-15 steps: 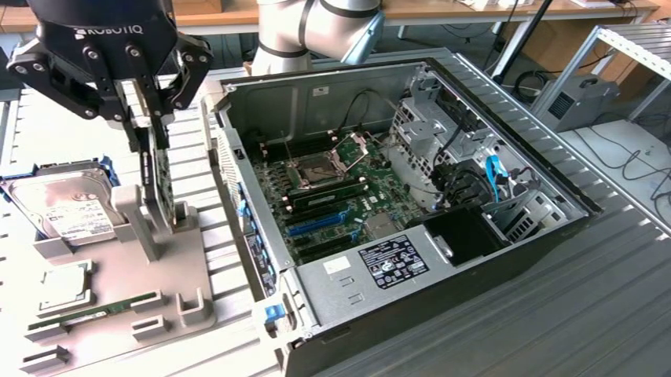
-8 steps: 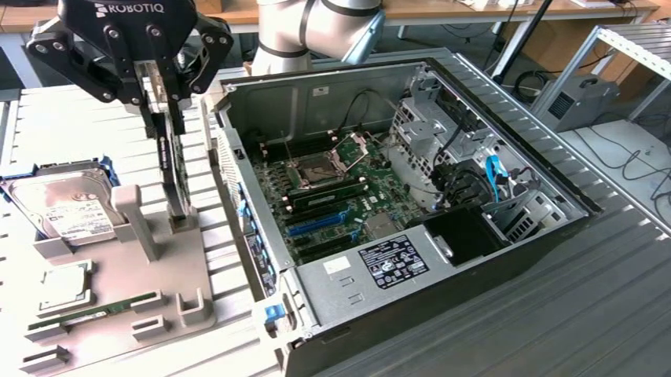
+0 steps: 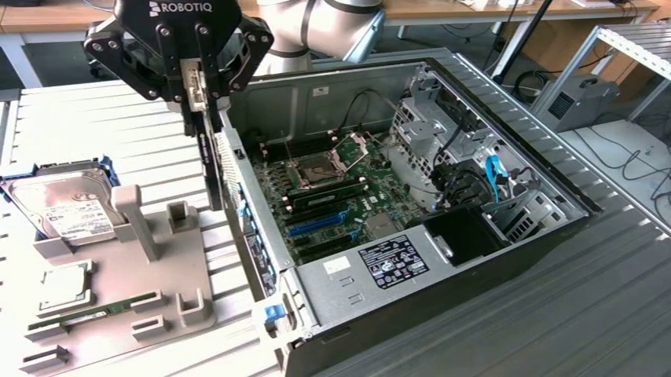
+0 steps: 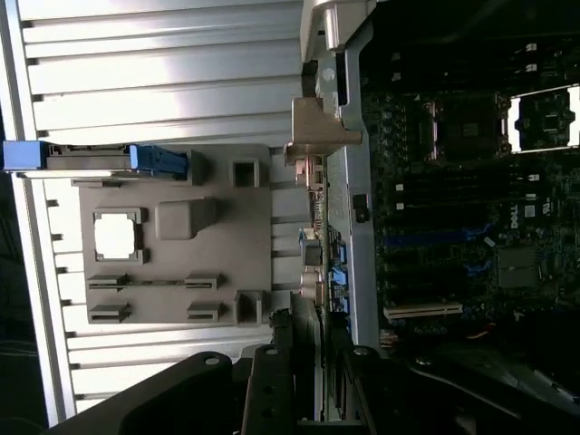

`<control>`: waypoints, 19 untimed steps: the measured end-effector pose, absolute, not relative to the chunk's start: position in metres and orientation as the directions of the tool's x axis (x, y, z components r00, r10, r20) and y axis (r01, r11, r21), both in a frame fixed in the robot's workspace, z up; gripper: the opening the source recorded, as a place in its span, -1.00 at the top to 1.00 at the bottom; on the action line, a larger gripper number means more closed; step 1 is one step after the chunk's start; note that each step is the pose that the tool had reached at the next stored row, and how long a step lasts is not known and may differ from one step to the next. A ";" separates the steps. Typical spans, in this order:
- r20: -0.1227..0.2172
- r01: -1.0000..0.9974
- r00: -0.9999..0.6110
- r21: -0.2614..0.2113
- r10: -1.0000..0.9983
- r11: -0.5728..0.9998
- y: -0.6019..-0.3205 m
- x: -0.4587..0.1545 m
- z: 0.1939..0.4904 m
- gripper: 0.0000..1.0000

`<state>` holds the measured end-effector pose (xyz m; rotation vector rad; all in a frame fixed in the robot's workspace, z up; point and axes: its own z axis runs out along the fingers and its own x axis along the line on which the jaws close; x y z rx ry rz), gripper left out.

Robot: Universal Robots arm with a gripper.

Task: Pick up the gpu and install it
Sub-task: 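Pick up the gpu and move the gpu toward the slot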

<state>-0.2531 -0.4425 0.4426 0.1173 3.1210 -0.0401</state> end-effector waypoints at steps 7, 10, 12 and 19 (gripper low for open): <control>-0.020 0.075 -0.997 -0.034 0.075 0.997 -0.442 -0.244 0.443 0.47; -0.020 0.075 -0.997 -0.037 0.075 0.996 -0.442 -0.242 0.443 0.47; -0.020 0.075 -0.997 -0.039 0.075 0.996 -0.442 -0.241 0.443 0.47; -0.020 0.075 -0.997 -0.043 0.074 0.996 -0.442 -0.237 0.443 0.47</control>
